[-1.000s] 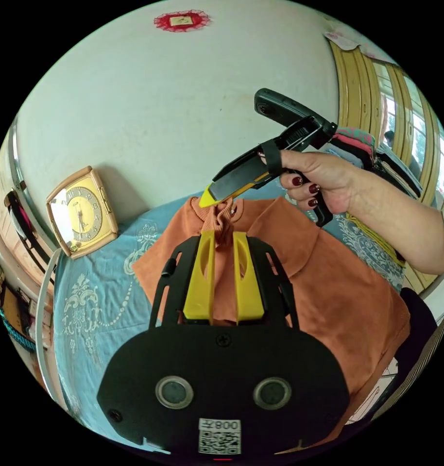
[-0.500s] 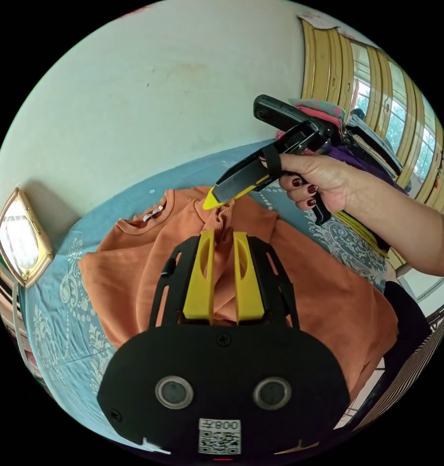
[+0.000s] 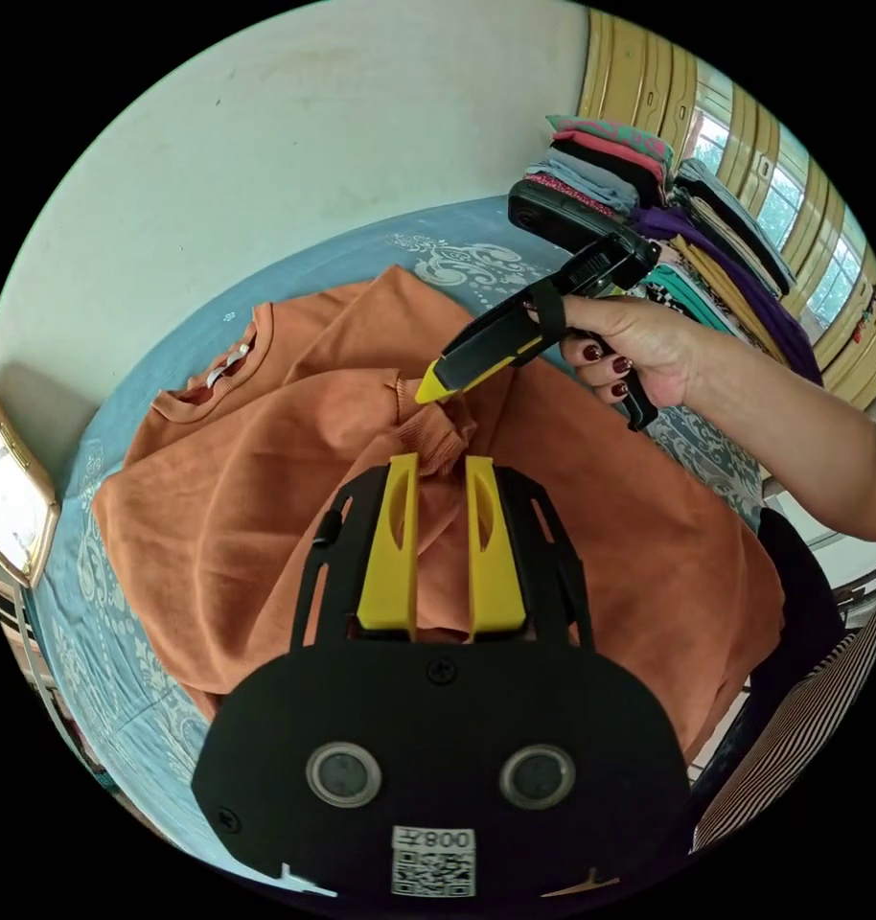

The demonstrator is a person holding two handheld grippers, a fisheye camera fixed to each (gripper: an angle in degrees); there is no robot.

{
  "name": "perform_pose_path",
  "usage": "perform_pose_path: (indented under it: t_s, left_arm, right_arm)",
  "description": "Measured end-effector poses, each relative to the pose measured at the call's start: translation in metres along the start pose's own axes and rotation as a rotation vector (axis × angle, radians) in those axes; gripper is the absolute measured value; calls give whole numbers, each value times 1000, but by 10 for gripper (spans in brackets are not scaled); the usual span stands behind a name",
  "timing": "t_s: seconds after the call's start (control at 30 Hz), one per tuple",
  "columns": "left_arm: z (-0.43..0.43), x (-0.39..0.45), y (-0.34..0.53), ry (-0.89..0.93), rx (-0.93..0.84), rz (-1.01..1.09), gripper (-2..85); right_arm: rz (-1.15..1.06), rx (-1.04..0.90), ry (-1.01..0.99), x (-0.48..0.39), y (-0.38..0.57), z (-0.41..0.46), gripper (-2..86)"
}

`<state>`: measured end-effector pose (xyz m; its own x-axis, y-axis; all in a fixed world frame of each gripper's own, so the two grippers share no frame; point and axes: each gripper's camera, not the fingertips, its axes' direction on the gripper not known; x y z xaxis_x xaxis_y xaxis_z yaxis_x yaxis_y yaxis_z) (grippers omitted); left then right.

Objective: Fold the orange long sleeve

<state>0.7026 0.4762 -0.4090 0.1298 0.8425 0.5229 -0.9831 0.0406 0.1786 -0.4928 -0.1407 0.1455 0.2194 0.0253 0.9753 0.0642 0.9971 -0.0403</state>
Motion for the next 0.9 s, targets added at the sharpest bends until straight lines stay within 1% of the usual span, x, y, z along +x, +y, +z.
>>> perform_pose_path:
  t_s: [0.07, 0.17, 0.23, 0.3, 0.33, 0.4, 0.43, 0.5, 0.6, 0.73, 0.8, 0.9]
  left_arm:
    - [-16, -15, 9, 10, 24, -16, 82]
    - [-61, -57, 44, 62, 119, -134, 79]
    - [-87, -93, 77, 66, 160, -270, 73]
    - [-108, -149, 127, 62, 180, -528, 70]
    - [-111, -164, 140, 78, 190, -596, 71]
    - [-117, -221, 188, 219, 269, -837, 80]
    - [-117, -235, 199, 270, 304, -894, 83]
    - [-112, -280, 240, 465, 459, -1096, 92]
    - [-107, -315, 259, 587, 553, -1189, 95]
    - [-114, -344, 253, 608, 554, -1175, 81]
    - [-117, -360, 252, 633, 561, -1176, 56]
    - [-130, -372, 249, 583, 548, -1141, 35]
  right_arm:
    - [6, 15, -10, 5, -1, -3, 42]
    - [-3, 38, 26, 4, -2, -13, 40]
    - [-19, 64, 77, -2, -3, -19, 40]
    - [-71, 106, 125, -19, -8, -22, 42]
    - [-92, 115, 126, -25, -12, -21, 43]
    - [-205, 109, 110, -52, -34, -1, 51]
    - [-235, 102, 111, -60, -42, 7, 54]
    - [-332, 34, 113, -90, -77, 44, 71]
    - [-426, -21, 143, -121, -121, 90, 78]
    - [-488, -59, 254, -147, -168, 140, 81]
    - [-493, -81, 276, -155, -194, 168, 80]
    - [-490, -104, 304, -159, -220, 199, 81]
